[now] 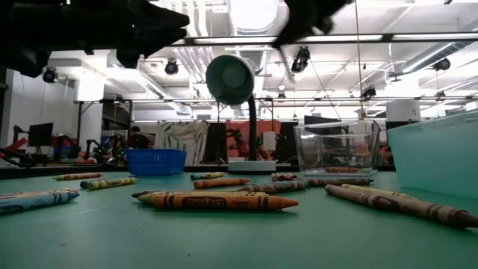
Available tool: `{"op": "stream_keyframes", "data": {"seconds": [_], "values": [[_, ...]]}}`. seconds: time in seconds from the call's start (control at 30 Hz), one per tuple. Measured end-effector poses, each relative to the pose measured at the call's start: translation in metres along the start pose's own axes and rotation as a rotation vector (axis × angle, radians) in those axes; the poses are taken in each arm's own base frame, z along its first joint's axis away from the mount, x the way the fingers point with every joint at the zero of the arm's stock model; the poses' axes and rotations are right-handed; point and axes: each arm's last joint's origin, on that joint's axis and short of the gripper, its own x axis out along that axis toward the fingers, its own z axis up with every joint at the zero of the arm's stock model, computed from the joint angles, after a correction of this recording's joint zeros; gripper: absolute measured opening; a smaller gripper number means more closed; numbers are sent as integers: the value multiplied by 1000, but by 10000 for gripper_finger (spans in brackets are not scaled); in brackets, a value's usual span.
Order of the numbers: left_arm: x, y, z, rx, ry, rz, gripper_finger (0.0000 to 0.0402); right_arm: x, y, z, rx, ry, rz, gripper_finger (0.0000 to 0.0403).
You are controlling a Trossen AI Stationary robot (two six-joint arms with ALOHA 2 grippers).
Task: Sort crayons
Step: Put the orange crayon into the transparent bin
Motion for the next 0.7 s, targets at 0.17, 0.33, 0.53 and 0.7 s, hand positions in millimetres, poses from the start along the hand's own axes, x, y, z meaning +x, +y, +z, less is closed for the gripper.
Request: {"op": "stream_keyframes", "data": {"seconds": [0.17, 0.33, 0.53, 0.7], "values": [[6, 2, 3, -8, -15, 21, 169, 4, -38, -23, 134, 230, -160, 13], [8, 2, 5, -6, -21, 26, 169, 23, -62, -54, 232, 463, -309, 13], [8, 1, 5, -4, -20, 25, 168, 47, -72, -75, 208, 598, -378, 15], [8, 1, 4, -6, -9, 23, 168, 69, -86, -90, 155, 698, -421, 29]]}}
